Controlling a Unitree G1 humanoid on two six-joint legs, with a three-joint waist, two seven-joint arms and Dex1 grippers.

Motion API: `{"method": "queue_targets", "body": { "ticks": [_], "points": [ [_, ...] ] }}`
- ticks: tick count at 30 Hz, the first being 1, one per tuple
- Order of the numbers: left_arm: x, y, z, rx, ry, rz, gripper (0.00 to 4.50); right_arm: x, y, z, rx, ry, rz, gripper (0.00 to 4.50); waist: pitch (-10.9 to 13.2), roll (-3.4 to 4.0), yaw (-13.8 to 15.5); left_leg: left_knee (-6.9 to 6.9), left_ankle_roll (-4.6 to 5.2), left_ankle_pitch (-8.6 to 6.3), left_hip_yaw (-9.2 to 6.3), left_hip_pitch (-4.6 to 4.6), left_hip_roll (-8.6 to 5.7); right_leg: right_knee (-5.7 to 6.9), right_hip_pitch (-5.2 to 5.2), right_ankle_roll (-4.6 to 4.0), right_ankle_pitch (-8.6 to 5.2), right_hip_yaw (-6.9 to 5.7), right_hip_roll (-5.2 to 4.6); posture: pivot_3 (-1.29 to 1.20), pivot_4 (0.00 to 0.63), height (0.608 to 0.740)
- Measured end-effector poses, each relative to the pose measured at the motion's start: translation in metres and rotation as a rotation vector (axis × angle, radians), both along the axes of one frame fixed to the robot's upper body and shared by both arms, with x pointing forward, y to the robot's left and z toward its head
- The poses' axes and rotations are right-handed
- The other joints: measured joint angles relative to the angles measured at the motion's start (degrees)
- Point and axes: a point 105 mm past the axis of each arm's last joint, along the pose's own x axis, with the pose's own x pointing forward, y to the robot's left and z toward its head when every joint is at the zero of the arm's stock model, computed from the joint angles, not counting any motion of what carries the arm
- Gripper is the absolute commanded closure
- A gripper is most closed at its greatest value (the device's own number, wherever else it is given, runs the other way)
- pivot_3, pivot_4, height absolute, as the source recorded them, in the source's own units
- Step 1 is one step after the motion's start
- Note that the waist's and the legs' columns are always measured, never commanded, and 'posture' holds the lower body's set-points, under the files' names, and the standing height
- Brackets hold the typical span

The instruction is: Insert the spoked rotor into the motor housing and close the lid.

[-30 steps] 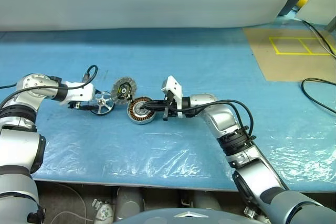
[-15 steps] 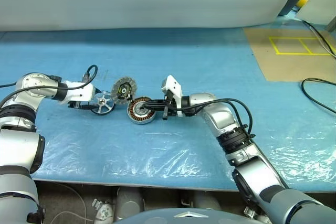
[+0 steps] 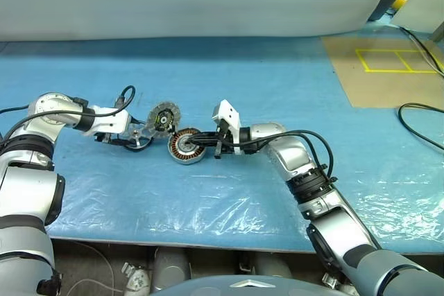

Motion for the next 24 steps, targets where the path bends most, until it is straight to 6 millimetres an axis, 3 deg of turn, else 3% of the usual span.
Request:
{"method": "queue_targets", "body": {
  "ticks": [9, 13, 24],
  "points": [
    [-0.001, 0.010, -0.015, 0.026, 0.112, 0.107, 1.58, 0.001, -0.001, 0.000, -0.002, -0.003, -0.012, 4.50, 0.0, 0.00, 0.0, 0.00, 0.00, 0.00, 0.00, 0.00, -0.01, 0.00, 0.00, 0.00, 0.00, 0.00, 0.00, 0.00, 0.150, 0.740],
    [0.000, 0.011, -0.011, 0.005, 0.109, 0.123, 2.66, 0.002, -0.001, 0.000, -0.001, -0.004, -0.015, 4.50, 0.0, 0.01, 0.1, -0.01, 0.00, 0.00, 0.00, 0.03, -0.02, 0.01, 0.02, 0.00, 0.00, 0.01, -0.01, 0.00, 0.150, 0.740],
    [0.002, 0.015, 0.006, -0.106, 0.047, 0.159, 2.71, 0.001, 0.001, 0.001, 0.005, -0.012, -0.010, 4.50, 0.0, -0.02, 0.1, 0.04, -0.01, 0.00, 0.00, -0.03, 0.00, 0.00, 0.00, 0.01, 0.00, 0.00, 0.00, 0.00, 0.150, 0.740]
  ]
}}
